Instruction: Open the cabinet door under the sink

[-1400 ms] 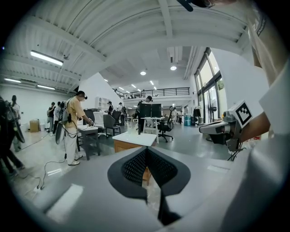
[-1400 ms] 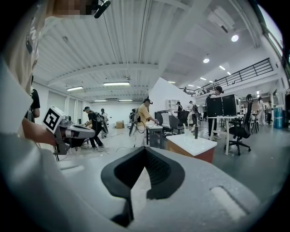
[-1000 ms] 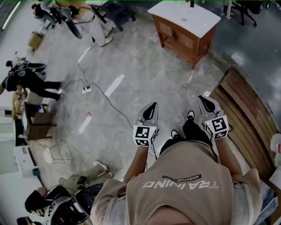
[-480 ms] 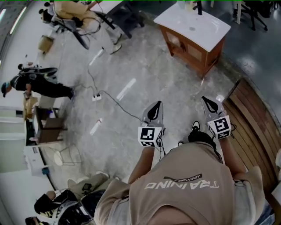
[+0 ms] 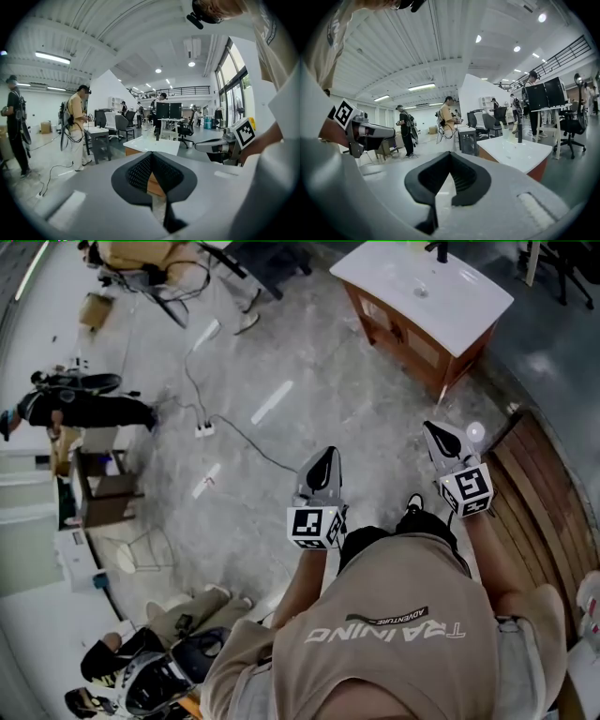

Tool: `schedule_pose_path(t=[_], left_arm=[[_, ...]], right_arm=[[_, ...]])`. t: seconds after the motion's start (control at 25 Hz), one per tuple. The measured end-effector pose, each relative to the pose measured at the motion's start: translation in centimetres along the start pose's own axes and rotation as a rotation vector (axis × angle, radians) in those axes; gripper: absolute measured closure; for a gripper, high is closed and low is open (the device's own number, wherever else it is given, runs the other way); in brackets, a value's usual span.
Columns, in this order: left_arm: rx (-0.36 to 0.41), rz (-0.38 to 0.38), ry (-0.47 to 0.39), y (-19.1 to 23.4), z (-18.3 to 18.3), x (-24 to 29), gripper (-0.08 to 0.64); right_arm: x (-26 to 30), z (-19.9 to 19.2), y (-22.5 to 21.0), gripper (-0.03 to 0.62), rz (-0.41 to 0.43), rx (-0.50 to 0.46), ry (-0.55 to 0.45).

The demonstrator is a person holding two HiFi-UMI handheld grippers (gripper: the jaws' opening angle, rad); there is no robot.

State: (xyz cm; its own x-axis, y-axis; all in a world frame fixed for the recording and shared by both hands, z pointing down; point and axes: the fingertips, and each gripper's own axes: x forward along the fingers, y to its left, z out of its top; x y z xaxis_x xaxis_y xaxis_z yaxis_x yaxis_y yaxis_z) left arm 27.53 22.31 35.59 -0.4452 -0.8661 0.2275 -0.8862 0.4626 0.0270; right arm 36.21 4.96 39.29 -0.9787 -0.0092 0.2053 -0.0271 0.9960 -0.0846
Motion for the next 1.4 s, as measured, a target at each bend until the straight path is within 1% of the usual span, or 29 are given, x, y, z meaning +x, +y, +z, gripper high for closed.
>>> schedule_pose_path(t=[0.2,0.4,0.56,0.72,0.84,0.92,1.04,1.12,1.28,1.4], left_arm=[[-0.019,-0.013,0.040,1.4,-0.5,2.9,0.541],[-0.045,-0.053,0.045,5.2,-1.1,7.3,0.541],[-0.046,-0.124,0.033,8.5,-0.7,11.2,0.541],[-0.027,-0.225,0.020,11.6,1.1,15.3,0.541],[-0.001,-0.292,0.012,13.5,1.8,18.3,0.542],[0.013,-0.320,0.011,14.8,2.2,19.8,0.541],[0.016,-0.337,0.018,16.4,2.6,21.6,0.541],[0.010,-0.339,0.030,17.3,2.4,22.3,0.541],[0.000,-0.329,0.071,18.9,1.3,24.9,0.542],[0.005,-0.313,0.081,19.3,1.5,26.8,0.541]], right_arm=[[2.2,-1.4,-1.6,0.591,-0.002,0.012,0.062],[6.2,-1.9,-3.4,0.591,-0.041,-0.006,0.099],[9.9,-0.2,-4.1,0.591,-0.116,-0.006,0.084],[13.6,2.1,-4.3,0.591,-0.177,-0.008,0.071],[15.6,2.8,-5.0,0.591,-0.237,0.007,0.067],[16.4,2.6,-5.4,0.591,-0.282,0.023,0.066],[17.3,2.0,-6.3,0.591,-0.336,0.051,0.082],[17.9,1.7,-6.6,0.591,-0.349,0.063,0.094],[20.2,1.9,-7.9,0.591,-0.346,0.072,0.084],[21.7,1.6,-9.5,0.591,-0.331,0.077,0.076]])
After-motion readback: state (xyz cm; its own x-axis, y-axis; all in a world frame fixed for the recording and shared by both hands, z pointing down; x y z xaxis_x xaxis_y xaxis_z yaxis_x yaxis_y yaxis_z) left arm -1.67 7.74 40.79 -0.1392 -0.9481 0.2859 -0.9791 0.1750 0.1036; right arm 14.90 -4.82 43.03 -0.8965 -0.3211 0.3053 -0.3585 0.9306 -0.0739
